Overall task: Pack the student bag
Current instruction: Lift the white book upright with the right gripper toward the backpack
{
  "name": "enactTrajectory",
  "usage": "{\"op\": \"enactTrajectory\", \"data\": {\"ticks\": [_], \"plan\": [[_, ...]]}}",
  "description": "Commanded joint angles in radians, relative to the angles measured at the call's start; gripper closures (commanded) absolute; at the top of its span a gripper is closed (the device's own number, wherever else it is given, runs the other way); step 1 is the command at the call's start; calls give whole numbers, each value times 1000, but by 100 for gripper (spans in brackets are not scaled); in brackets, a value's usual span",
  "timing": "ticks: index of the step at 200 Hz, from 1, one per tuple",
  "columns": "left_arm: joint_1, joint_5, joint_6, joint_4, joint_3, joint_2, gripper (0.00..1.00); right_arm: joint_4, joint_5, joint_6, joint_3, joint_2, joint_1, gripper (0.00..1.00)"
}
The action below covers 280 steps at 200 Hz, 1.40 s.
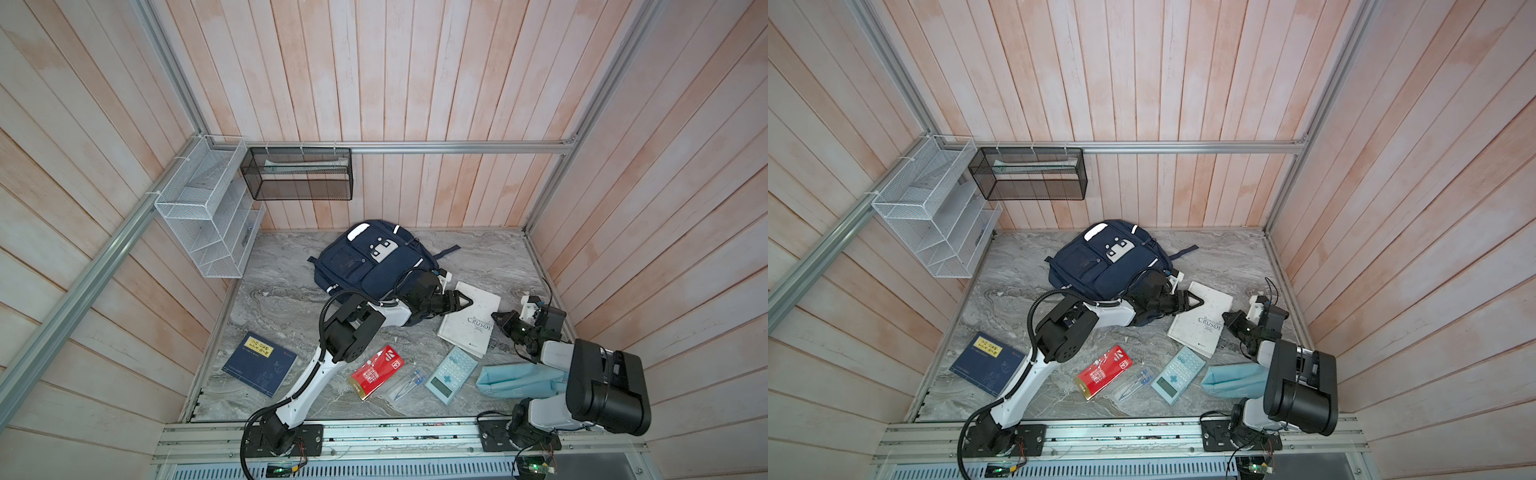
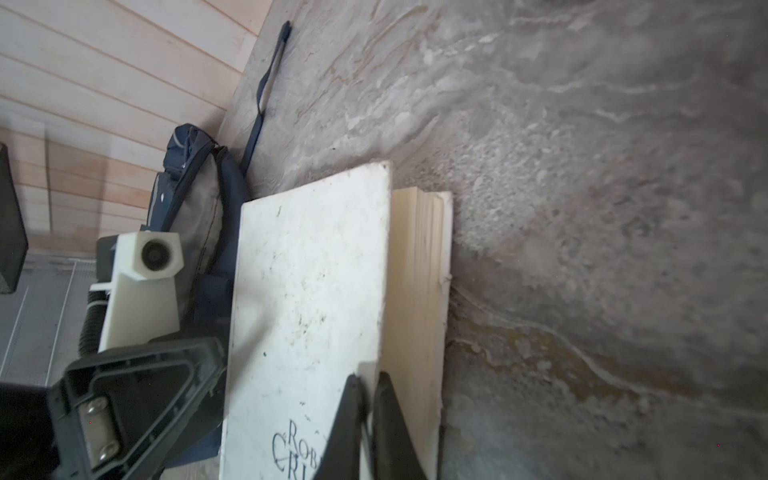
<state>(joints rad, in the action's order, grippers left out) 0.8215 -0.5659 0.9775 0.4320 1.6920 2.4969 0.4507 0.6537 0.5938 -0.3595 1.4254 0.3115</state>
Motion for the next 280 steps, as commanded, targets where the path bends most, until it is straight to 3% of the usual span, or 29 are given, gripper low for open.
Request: {"op": "enactTrajectory", "data": {"ticks": [1,27,44,62,77,95,99,101,124,158,167,195,210,228,243,264,280], "plan": [[21,-65,17,43,-22,1,33,14,87,-17,8,-32,-20,100],[12,-105,63,123,-52,-29,47,21,106,-9,5,-30,-21,100],[3,-106,63,132,-82,-77,72,7,86,-13,5,-39,-20,100],[-8,-100,45,126,-117,-144,83,-14,55,-22,8,-65,-19,67],[-20,-101,32,122,-144,-205,95,-21,40,-23,11,-101,-20,45],[-33,-111,36,139,-179,-284,98,1,76,-30,25,-150,-21,30],[-35,-111,38,147,-190,-301,98,15,88,-28,29,-163,-21,12],[-37,-111,39,151,-194,-312,98,22,96,-26,31,-168,-21,9],[-45,-141,79,197,-232,-375,99,192,220,32,63,-227,-37,7],[-47,-164,159,317,-272,-412,100,319,304,76,48,-218,-127,10],[-46,-167,158,315,-271,-414,99,365,322,99,48,-203,-146,17],[-55,-144,140,287,-298,-426,99,439,318,139,64,-191,-159,50],[-62,-143,137,284,-312,-423,89,466,309,147,76,-198,-166,76],[-75,-144,125,269,-324,-418,69,471,319,144,70,-194,-172,99],[-96,-126,75,208,-334,-432,53,471,308,154,68,-198,-172,100],[-143,-69,-41,57,-356,-490,19,497,273,174,88,-242,-170,100],[-194,-18,-136,-46,-386,-548,11,478,227,185,97,-300,-170,100]]}}
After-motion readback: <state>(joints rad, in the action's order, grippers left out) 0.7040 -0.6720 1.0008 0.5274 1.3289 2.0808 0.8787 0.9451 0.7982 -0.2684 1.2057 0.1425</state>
